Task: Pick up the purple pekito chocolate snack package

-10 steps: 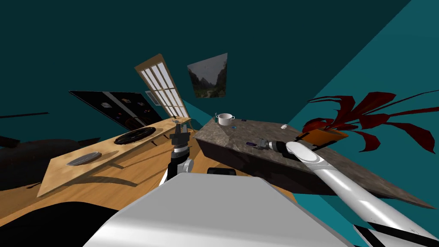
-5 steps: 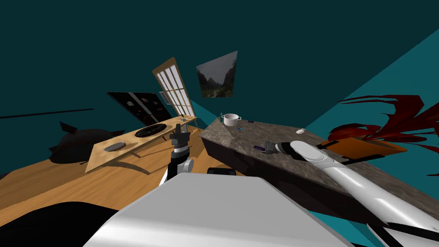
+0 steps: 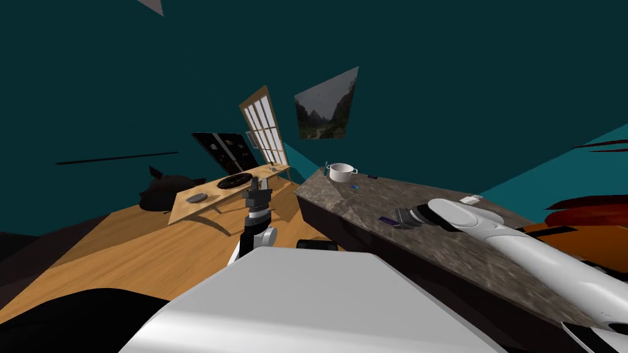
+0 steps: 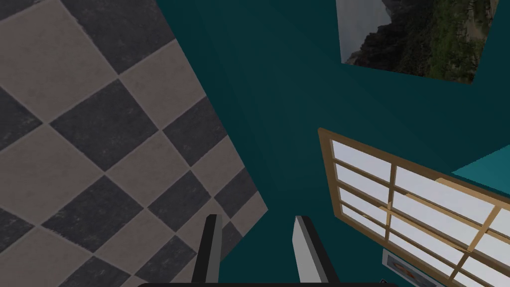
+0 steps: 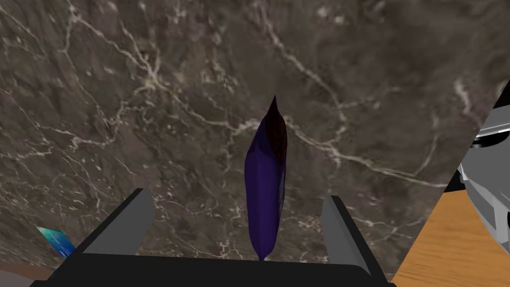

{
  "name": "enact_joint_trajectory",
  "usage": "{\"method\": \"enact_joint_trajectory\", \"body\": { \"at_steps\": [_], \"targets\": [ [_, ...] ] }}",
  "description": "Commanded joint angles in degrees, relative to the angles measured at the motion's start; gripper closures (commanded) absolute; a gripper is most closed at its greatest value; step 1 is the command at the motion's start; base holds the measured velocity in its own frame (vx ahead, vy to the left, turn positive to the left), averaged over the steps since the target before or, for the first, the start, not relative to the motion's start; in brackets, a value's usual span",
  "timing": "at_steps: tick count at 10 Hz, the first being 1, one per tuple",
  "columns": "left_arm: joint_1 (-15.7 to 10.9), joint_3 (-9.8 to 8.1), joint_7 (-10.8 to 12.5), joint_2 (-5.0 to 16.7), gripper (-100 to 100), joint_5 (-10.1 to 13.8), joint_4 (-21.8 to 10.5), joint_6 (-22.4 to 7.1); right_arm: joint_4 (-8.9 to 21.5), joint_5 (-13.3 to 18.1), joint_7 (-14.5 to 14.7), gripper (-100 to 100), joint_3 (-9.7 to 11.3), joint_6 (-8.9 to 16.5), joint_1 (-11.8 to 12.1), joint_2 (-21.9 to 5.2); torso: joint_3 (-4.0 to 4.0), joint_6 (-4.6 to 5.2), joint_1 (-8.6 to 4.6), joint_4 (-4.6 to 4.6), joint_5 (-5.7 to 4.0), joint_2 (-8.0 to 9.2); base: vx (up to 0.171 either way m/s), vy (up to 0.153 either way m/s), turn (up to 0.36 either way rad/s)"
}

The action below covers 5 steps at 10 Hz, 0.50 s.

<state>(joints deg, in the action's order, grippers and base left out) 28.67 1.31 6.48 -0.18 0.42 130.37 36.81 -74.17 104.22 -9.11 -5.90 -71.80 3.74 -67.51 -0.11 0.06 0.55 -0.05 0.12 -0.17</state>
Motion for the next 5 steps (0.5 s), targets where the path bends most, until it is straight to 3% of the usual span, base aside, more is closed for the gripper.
{"method": "enact_joint_trajectory", "body": {
  "at_steps": [1,5],
  "targets": [
    [0.0,0.0,0.0,0.0,0,0.0,0.0,0.0,1.7,2.3,-0.4,-100,1.1,-2.9,0.6,-2.0,0.0,0.0,0.0,0.0,0.0,0.0,0.032,0.125,0.278],
    [0.0,-0.01,0.0,0.0,0,0.0,0.0,0.0,5.2,4.4,-0.5,-100,2.7,-7.2,0.6,-5.2,0.03,0.04,-0.17,0.02,-0.03,0.03,0.044,0.086,0.113]
  ]
}}
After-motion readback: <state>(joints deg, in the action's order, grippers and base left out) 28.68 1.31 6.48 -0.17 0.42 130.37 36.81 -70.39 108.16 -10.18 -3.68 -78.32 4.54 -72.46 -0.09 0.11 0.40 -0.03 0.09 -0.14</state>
